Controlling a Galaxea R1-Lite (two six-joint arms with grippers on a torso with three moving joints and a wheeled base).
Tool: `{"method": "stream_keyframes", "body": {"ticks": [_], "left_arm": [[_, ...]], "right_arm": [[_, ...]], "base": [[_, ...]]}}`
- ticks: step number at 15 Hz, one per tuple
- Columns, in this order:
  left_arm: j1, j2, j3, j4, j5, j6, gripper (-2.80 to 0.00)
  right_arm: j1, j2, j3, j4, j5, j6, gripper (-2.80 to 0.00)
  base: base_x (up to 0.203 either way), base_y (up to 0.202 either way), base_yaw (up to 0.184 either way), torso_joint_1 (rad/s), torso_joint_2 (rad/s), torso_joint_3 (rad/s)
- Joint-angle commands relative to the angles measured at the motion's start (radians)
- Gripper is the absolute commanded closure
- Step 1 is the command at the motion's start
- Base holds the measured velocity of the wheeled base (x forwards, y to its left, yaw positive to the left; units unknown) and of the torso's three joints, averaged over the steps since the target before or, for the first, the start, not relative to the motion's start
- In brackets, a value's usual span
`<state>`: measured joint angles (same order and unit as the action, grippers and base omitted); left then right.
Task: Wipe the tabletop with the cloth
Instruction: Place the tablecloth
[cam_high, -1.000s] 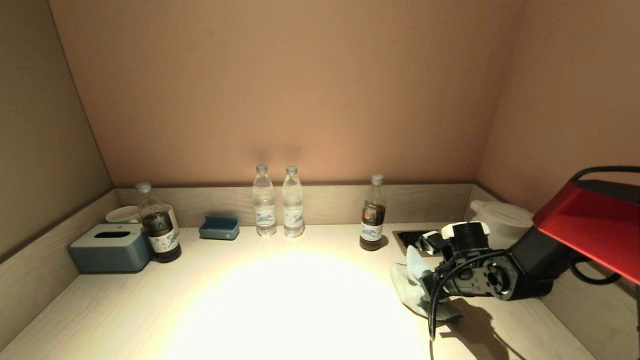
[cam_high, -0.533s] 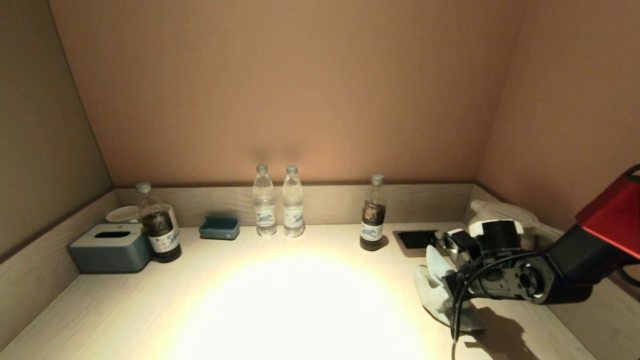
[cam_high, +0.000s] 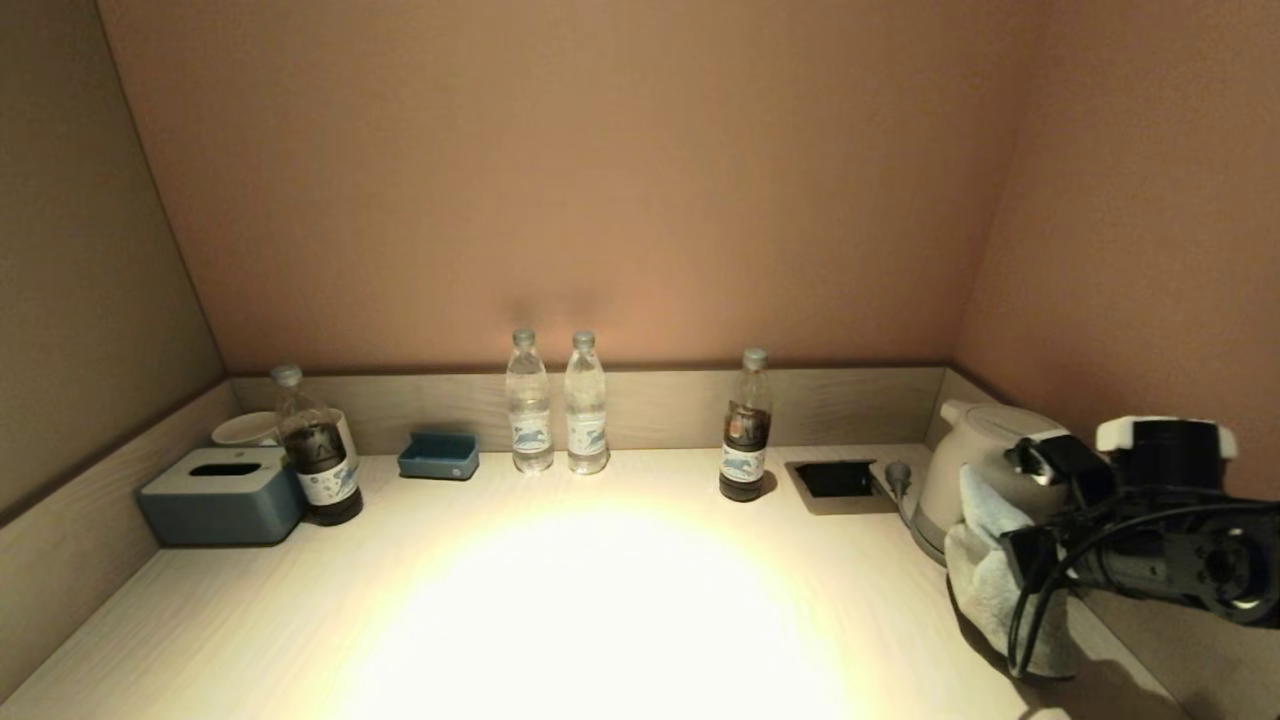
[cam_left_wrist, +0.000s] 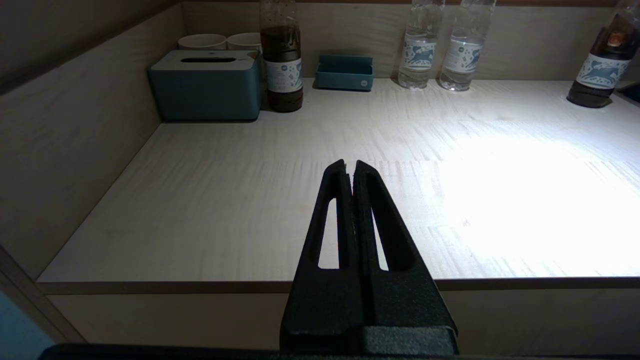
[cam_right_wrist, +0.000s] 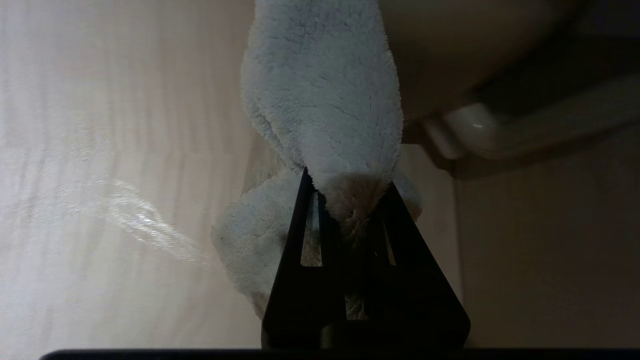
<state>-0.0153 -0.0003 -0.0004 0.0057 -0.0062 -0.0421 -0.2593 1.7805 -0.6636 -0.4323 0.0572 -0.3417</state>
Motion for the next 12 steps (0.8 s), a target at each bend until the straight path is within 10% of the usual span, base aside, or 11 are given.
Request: {"method": "stream_keyframes", "body": {"ticks": [1, 12], "left_arm": [[0.000, 0.000, 0.000, 0.000, 0.000, -0.001, 0.00], [0.000, 0.000, 0.000, 0.000, 0.000, -0.001, 0.00]], "right_arm": [[-0.080, -0.097, 0.015, 0.001, 0.004, -0.005, 0.00], [-0.193, -0.073, 0.142, 0.004, 0.050, 0.020, 0.00]], "base": [[0.000, 0.000, 0.000, 0.000, 0.00, 0.000], [0.000, 0.000, 0.000, 0.000, 0.00, 0.000]]}}
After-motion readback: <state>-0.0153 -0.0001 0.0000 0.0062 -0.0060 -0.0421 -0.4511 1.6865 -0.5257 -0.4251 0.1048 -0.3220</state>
